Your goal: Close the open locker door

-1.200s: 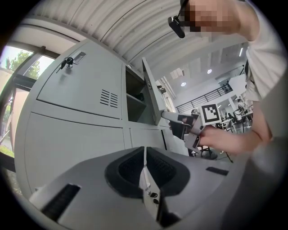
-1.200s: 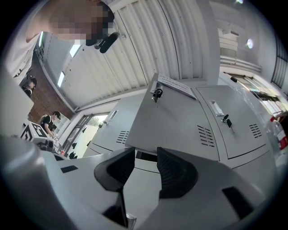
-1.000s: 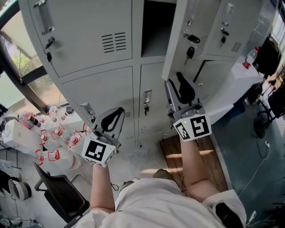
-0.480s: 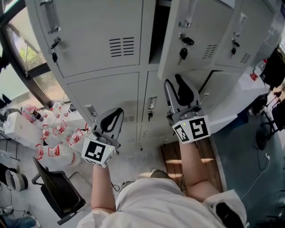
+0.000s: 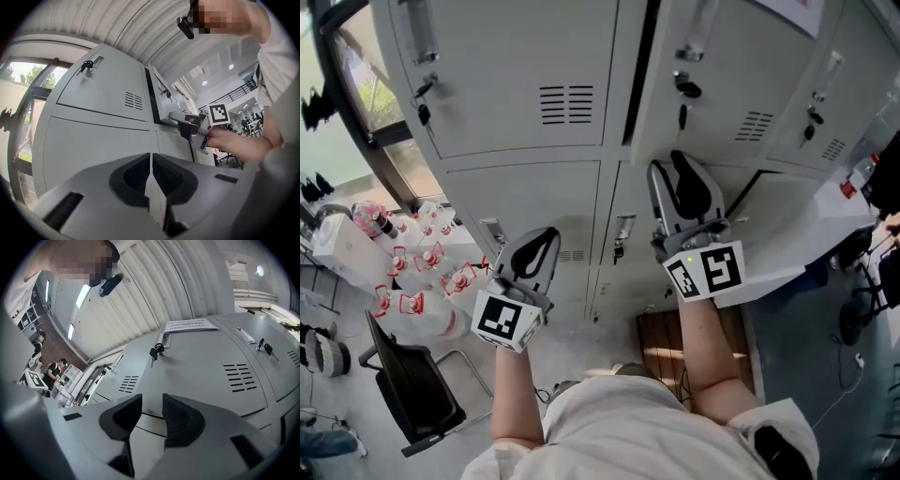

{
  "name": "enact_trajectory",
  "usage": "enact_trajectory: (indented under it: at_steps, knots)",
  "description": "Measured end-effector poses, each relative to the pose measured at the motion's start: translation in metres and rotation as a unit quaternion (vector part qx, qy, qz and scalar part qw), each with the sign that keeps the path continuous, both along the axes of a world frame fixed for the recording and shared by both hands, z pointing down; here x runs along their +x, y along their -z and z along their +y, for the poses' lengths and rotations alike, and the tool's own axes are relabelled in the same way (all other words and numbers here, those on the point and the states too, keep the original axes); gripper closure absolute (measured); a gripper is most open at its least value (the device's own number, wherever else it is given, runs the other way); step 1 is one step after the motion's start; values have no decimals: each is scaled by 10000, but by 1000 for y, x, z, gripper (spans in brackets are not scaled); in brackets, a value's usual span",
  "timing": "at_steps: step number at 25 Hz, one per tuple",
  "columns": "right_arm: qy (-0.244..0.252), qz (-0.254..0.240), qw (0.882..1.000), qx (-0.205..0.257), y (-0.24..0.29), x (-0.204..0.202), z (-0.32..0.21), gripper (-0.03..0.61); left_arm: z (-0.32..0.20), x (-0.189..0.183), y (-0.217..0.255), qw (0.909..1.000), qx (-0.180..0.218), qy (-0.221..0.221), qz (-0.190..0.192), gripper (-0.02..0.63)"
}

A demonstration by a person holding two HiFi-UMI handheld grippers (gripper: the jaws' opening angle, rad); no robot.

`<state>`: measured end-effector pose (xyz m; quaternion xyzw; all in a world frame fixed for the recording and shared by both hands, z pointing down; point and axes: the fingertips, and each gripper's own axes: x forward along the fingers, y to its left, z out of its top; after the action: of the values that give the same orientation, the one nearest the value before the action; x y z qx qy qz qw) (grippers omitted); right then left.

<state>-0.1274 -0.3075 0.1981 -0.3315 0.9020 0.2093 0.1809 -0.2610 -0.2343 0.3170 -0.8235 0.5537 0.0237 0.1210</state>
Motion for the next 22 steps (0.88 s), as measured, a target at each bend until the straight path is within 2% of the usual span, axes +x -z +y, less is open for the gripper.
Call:
enact_trajectory:
  at_steps: [11,16,22]
  knots:
    - [264,-28,9995,-143,3,-11,-23,454,-6,-10,-1,9992,0,407,22,607]
    - [268,9,9995,-192,5,-15,-31,454,-8,-14,-2,9987,18,499,-85,607]
    - [162,-80,9997,-176,7,-13,-37,483,-8,-18,-2,9983,-70,579,25,607]
